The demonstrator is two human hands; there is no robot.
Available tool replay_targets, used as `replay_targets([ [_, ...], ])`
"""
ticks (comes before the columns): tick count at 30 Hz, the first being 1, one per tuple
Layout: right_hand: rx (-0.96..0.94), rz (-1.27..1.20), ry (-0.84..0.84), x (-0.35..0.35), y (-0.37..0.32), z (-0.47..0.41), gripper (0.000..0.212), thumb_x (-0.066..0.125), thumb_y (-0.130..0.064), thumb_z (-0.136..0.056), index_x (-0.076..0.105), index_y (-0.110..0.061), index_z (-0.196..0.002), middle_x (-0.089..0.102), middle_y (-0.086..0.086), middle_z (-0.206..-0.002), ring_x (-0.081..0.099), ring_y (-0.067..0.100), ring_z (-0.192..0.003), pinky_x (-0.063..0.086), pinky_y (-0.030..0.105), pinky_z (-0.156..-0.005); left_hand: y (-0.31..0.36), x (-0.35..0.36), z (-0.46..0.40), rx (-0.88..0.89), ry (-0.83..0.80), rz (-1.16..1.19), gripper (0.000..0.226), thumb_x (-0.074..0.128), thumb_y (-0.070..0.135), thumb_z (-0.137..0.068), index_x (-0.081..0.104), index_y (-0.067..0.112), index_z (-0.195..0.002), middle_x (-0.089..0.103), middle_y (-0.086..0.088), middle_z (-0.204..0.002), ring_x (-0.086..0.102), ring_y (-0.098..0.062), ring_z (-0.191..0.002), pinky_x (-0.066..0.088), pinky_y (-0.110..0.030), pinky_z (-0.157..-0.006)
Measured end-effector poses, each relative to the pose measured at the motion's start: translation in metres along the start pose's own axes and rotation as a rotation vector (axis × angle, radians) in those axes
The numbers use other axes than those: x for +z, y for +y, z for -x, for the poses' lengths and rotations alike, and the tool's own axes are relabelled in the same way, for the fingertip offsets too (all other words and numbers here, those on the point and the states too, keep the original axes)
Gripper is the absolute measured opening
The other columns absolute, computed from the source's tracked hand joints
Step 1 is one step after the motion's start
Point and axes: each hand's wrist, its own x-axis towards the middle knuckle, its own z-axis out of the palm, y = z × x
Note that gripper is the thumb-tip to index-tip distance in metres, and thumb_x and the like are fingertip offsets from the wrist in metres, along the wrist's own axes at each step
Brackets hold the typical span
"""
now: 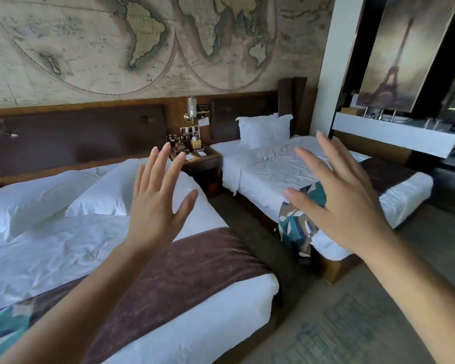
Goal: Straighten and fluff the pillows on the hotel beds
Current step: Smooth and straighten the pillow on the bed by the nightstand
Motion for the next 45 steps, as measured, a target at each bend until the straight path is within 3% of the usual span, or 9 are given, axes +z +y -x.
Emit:
replay_targets([
  [5, 0.07, 0.101, -0.044, -0.017, 0.085, 0.019, 0.075, 0.035, -0.074, -0.094, 0.03, -0.035, -0.158, 0.016, 0.001, -0.171, 0.013, 0.028, -0.157, 0.018, 0.058, -0.122, 0.078, 0.034, -0.01, -0.042, -0.09, -0.221, 0.072, 0.028, 0.068, -0.097, 0.025, 0.032, -0.16, 0.013, -0.005, -0.172, -0.004, -0.032, -0.16, 0.008, -0.067, -0.123],
  [10, 0.149, 0.173, -0.066, -0.029, 0.151, 0.031, 0.074, 0.039, -0.067, -0.092, 0.035, -0.031, -0.157, 0.022, 0.006, -0.169, 0.018, 0.032, -0.155, 0.022, 0.064, -0.119, 0.131, 0.081, -0.036, 0.019, -0.139, -0.184, 0.073, 0.028, 0.069, -0.098, 0.027, 0.032, -0.161, 0.011, -0.005, -0.173, -0.006, -0.031, -0.16, 0.009, -0.066, -0.124],
  [18, 0.279, 0.23, -0.065, -0.019, 0.246, 0.036, 0.073, 0.042, -0.063, -0.089, 0.041, -0.029, -0.155, 0.026, 0.007, -0.168, 0.023, 0.034, -0.154, 0.026, 0.062, -0.118, 0.178, 0.195, -0.093, 0.118, -0.172, -0.002, 0.069, 0.037, 0.062, -0.098, 0.036, 0.027, -0.157, 0.018, -0.007, -0.171, -0.002, -0.031, -0.16, 0.011, -0.065, -0.124],
  [23, 0.32, 0.259, -0.076, 0.008, 0.311, 0.015, 0.073, 0.04, -0.065, -0.091, 0.039, -0.03, -0.156, 0.022, 0.004, -0.169, 0.018, 0.03, -0.156, 0.024, 0.06, -0.121, 0.187, 0.278, -0.159, 0.194, -0.206, 0.034, 0.07, 0.035, 0.064, -0.096, 0.042, 0.025, -0.154, 0.022, -0.01, -0.169, 0.002, -0.036, -0.159, 0.014, -0.068, -0.121],
  [31, 0.403, 0.356, -0.036, 0.047, 0.395, -0.07, 0.068, 0.039, -0.065, -0.094, 0.039, -0.035, -0.155, 0.023, 0.0, -0.169, 0.019, 0.026, -0.156, 0.019, 0.058, -0.123, 0.187, 0.38, -0.294, 0.257, -0.193, 0.103, 0.073, 0.033, 0.066, -0.096, 0.034, 0.027, -0.158, 0.015, -0.01, -0.171, -0.002, -0.034, -0.16, 0.011, -0.068, -0.123],
  [45, 0.389, 0.27, -0.1, 0.135, 0.575, -0.168, 0.07, 0.04, -0.065, -0.095, 0.034, -0.035, -0.157, 0.016, 0.0, -0.171, 0.012, 0.026, -0.157, 0.015, 0.055, -0.123, 0.201, 0.548, -0.408, 0.229, -0.201, 0.089, 0.069, 0.039, 0.058, -0.096, 0.036, 0.025, -0.156, 0.015, -0.01, -0.171, -0.002, -0.034, -0.16, 0.009, -0.066, -0.123],
])
